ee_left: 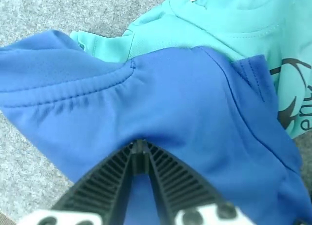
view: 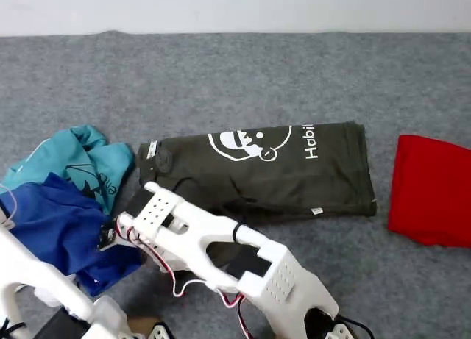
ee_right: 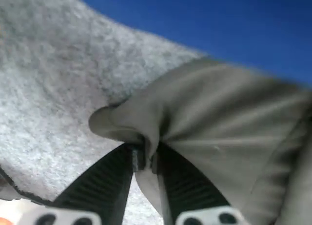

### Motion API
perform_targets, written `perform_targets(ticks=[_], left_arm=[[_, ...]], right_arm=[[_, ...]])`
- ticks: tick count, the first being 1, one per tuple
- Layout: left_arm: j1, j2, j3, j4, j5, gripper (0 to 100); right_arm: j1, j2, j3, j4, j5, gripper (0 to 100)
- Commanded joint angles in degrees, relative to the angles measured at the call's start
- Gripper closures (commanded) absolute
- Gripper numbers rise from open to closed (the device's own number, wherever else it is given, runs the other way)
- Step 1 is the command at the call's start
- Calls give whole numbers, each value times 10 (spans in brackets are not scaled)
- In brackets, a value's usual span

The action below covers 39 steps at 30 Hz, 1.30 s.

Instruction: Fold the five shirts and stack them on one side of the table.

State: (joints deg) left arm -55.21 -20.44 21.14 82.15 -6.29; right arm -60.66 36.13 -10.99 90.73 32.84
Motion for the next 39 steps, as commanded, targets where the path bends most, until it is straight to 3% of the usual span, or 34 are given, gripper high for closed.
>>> perform_targets(ticks=[1,12,23,31,39], left_arm=[[-3,-17,-3,-8,-3,992],[-2,-17,-3,-9,-3,992],[-2,-17,-3,-9,-3,992],[-2,-17,-3,-9,-3,992],[-2,-17,22,-9,-3,992]], right_arm=[[31,-9,-61,36,5,988],[134,-15,-264,84,9,988],[166,14,-282,36,23,982],[180,40,-286,22,37,826],[221,87,-365,7,38,816]])
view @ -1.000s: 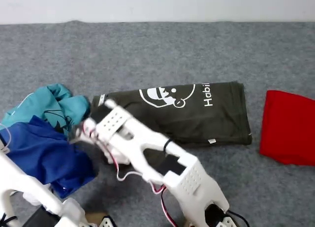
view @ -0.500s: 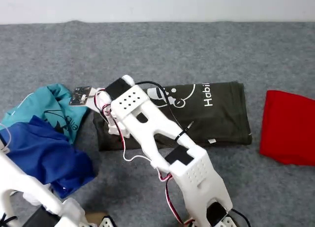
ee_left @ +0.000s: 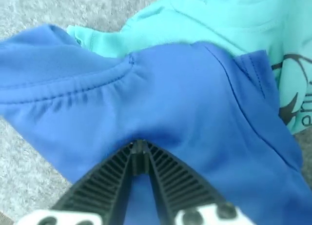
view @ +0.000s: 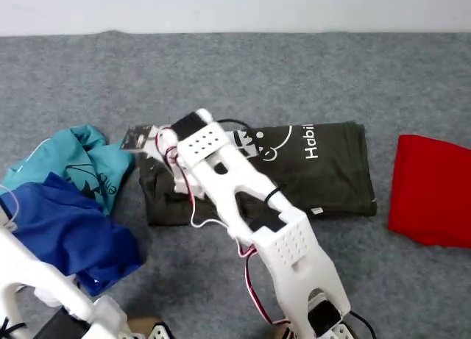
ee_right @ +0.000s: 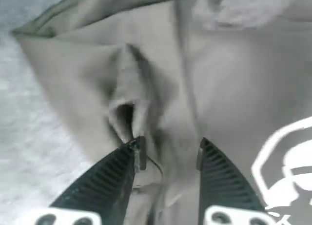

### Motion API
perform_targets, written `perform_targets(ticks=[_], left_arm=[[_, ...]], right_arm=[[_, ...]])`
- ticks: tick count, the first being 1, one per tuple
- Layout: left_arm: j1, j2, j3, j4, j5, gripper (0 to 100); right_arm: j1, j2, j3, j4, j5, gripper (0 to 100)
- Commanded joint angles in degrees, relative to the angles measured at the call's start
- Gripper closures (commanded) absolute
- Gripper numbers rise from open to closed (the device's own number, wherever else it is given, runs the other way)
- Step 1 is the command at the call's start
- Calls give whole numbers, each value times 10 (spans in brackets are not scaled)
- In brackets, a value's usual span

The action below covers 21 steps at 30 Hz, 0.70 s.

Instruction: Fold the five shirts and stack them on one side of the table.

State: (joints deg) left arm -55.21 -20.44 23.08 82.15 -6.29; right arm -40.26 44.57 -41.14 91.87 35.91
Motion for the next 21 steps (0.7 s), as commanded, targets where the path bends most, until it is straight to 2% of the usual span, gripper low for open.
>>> perform_targets(ticks=[1,5,9,12,15,21], left_arm=[[-2,-18,6,-9,-3,992],[-2,-21,7,-9,-3,992],[-2,-21,5,-9,-3,992],[-2,-21,5,-9,-3,992],[-2,-21,5,-9,-3,992],[-2,-21,4,-9,-3,992]], right_arm=[[22,13,-81,-5,7,816],[41,53,-157,8,7,817],[40,59,-237,107,7,818],[46,42,-238,114,-3,836],[49,-6,-182,113,-4,884],[36,-132,53,112,-6,953]])
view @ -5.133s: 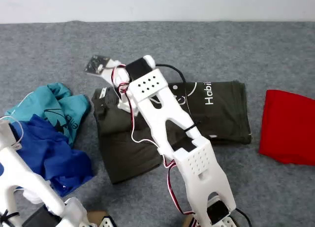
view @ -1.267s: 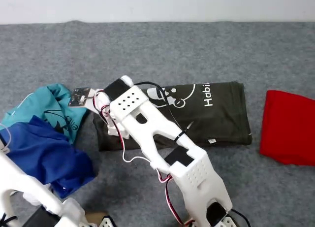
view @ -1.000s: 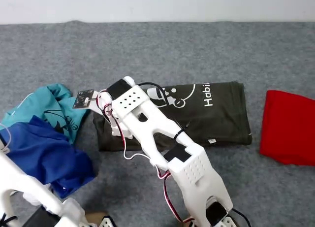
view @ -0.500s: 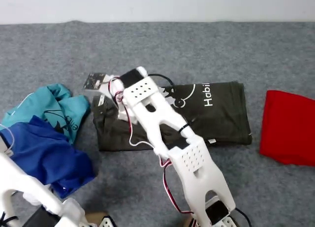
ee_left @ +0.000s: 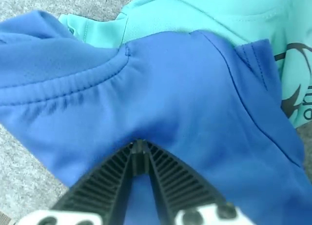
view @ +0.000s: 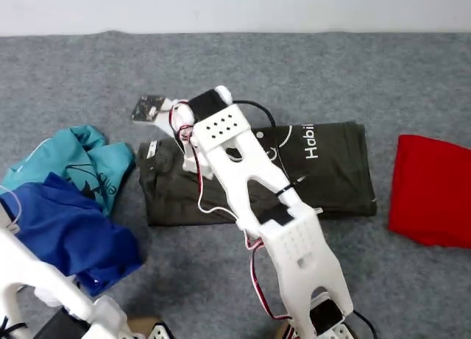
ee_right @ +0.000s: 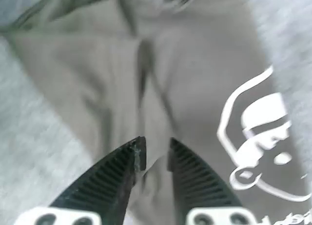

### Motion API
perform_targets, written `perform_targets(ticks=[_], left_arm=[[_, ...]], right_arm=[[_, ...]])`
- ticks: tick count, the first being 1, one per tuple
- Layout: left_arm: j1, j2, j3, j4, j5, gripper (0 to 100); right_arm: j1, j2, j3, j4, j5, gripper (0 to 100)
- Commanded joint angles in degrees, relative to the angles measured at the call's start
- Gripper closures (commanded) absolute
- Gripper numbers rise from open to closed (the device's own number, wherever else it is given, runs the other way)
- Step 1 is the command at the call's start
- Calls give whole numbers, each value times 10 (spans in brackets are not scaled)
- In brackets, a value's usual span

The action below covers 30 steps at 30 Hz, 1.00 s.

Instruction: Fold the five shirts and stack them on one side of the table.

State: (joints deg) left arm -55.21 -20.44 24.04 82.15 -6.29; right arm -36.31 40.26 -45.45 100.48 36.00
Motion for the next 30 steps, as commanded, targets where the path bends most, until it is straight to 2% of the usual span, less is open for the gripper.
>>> perform_targets(ticks=[1,8,16,24,28,30], left_arm=[[-2,-21,-6,-9,-3,992],[13,-21,-6,-11,-3,992],[33,-22,-7,-8,-1,993],[35,-22,-16,17,-2,993],[35,-22,-64,47,-2,993],[36,-22,-97,67,-2,993]], right_arm=[[-7,-105,130,25,-7,960],[-7,-110,242,19,-7,963],[75,-27,217,-66,36,963],[73,2,123,-20,35,963],[51,-21,86,25,29,963],[49,-54,86,24,1,963]])
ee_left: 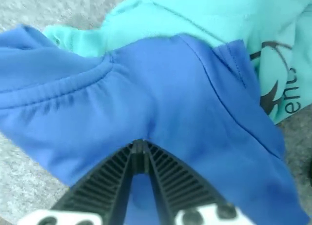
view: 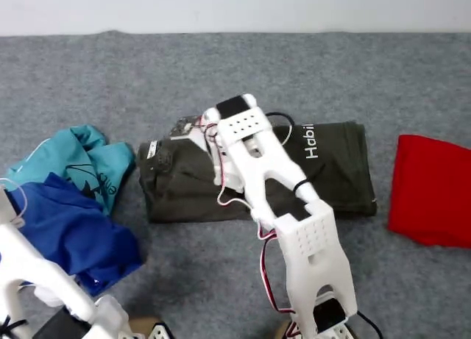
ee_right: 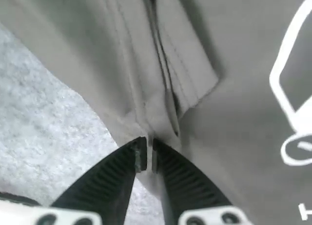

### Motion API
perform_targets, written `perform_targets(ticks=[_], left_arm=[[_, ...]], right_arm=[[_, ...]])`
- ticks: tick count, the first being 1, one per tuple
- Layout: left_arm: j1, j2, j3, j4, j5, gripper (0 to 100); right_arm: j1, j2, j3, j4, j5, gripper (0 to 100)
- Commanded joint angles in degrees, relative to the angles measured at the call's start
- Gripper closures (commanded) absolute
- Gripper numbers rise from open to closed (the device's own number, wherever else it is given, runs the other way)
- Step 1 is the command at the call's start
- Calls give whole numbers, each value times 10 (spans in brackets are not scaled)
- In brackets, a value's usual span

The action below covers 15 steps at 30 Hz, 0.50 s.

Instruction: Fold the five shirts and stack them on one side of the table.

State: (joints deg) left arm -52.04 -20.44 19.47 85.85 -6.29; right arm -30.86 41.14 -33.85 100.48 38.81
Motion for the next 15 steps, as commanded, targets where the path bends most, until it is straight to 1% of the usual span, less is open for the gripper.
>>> perform_targets(ticks=[1,4,8,10,12,15], left_arm=[[4,-22,-67,41,-2,993],[20,-22,-111,80,-3,994],[78,-23,-148,141,-1,994],[112,-25,-151,146,2,994],[144,-41,-151,146,21,994],[208,-73,-149,146,35,994]], right_arm=[[-6,-79,-30,24,-40,963],[14,-117,-29,25,-69,963],[87,-144,-29,24,-110,963],[131,-144,-29,24,-124,963],[181,-141,-29,23,-133,961],[250,-123,-30,16,-132,957]])
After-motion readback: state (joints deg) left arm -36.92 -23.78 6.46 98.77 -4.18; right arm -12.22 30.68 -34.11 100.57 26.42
